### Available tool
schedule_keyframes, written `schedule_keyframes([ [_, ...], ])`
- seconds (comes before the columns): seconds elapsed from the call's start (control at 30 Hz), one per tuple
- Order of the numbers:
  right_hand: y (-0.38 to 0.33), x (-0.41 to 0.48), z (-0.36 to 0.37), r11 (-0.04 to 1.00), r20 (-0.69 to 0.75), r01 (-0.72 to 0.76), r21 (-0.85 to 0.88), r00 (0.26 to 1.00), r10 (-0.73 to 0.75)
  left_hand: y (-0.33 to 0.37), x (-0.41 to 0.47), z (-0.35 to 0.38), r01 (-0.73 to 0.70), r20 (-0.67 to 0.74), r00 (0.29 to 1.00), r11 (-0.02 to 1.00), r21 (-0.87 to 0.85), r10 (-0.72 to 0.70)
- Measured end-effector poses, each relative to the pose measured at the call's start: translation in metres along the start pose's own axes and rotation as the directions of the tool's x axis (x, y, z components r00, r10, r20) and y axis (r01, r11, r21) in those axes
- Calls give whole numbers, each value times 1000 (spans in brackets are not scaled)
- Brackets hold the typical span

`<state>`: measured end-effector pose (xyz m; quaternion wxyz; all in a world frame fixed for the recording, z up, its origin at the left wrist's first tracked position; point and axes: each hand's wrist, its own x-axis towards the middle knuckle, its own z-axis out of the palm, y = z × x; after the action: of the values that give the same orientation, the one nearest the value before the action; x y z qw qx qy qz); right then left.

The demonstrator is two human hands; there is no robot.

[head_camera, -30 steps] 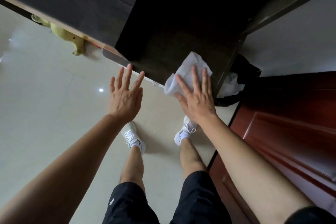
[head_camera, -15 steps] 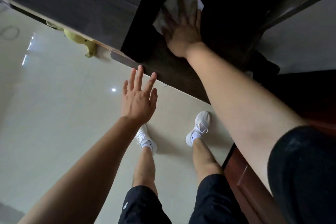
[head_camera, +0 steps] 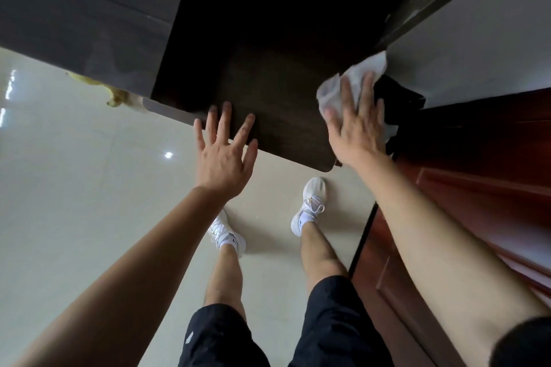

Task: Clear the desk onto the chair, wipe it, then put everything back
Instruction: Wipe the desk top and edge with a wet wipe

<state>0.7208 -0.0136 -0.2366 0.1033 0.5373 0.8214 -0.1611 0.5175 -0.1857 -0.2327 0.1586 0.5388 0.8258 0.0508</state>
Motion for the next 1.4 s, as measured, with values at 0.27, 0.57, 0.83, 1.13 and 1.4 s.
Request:
schedule_keyframes([
  [0.27, -20, -30, 23, 999, -65, -14, 29, 998, 16, 4, 9, 0, 10, 43, 999, 1000, 17, -11],
  [0.57, -11, -71, 44, 989, 9, 146, -5, 989, -146, 0, 15, 14, -18, 30, 999, 996, 87, 15],
  [0.83, -61, 58, -8, 998, 53, 51, 33, 997, -52, -4, 23, 10, -41, 52, 998, 995, 89, 37],
  [1.13, -62, -78, 25, 993, -66, 78, 85, 995, -73, -13, 6, -15, -91, 224, 972, 993, 79, 72],
  [1.4, -82, -73, 11, 977, -254, -2, 215, 966, 58, -38, 8, -31, -233, 337, 920, 971, 57, 202],
])
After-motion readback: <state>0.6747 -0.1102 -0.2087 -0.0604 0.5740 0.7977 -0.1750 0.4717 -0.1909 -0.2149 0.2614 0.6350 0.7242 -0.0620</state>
